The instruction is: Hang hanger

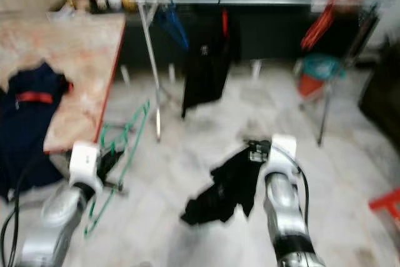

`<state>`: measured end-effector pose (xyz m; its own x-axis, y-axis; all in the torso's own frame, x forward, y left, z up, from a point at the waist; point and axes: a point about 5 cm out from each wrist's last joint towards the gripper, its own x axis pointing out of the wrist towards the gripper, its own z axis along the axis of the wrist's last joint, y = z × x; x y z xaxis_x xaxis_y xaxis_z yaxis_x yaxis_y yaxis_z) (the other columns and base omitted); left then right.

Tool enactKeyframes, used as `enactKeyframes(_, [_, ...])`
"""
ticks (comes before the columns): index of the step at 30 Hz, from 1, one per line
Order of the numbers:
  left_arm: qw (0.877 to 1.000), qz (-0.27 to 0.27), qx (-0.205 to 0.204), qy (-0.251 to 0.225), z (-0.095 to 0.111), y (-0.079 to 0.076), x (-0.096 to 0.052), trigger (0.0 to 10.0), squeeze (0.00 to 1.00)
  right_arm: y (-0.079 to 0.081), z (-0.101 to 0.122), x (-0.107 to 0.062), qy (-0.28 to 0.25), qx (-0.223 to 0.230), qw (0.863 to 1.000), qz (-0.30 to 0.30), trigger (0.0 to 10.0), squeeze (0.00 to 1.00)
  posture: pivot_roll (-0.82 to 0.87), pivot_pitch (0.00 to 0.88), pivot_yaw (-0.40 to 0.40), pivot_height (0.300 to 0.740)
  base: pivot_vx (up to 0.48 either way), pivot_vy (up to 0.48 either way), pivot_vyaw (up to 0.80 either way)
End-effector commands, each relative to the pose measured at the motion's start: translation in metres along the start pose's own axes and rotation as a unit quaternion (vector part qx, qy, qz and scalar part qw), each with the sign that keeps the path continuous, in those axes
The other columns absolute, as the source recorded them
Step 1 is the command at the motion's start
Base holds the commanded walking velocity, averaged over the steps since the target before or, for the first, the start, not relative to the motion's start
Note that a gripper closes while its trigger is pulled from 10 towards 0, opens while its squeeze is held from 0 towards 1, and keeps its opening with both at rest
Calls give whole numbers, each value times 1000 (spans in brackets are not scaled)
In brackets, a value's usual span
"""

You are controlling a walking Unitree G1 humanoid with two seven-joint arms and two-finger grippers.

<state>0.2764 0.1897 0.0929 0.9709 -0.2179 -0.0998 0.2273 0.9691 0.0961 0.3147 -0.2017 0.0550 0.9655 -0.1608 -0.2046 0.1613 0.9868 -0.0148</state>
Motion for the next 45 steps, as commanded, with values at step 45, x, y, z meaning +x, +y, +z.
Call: enactKeyframes(45, [890,-418,95,154,37,-34,-36,10000,0,39,43,37,76,-133,988,26,10000,0,118,0,-13,740,-37,0,0])
